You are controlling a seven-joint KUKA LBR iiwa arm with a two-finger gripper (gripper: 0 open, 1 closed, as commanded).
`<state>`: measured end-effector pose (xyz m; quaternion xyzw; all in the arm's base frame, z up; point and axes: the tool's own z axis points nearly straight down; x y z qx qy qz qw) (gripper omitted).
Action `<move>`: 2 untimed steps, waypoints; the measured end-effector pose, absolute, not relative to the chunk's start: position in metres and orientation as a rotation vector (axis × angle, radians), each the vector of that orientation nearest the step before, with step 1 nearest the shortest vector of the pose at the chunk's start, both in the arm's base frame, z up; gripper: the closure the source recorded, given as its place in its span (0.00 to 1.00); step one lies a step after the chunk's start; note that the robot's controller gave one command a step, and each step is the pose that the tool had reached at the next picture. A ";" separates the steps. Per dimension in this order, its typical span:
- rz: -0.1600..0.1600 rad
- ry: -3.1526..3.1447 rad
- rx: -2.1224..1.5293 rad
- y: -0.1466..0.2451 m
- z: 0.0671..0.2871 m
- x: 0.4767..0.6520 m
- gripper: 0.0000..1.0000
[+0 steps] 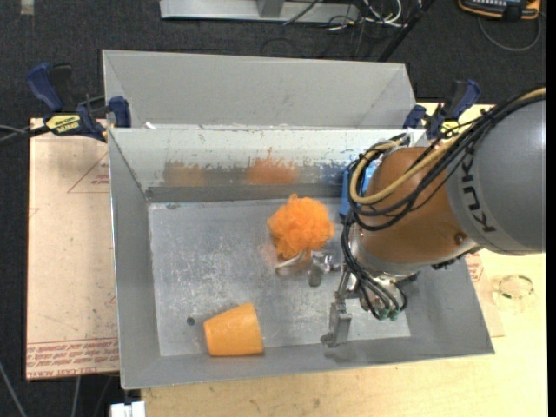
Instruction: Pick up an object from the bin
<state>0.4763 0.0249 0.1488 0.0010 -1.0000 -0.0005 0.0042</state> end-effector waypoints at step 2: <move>-0.006 -3.139 0.211 0.002 0.132 0.481 0.00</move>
Offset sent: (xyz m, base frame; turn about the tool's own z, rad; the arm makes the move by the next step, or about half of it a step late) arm 0.0052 -0.0838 -0.0645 -0.3483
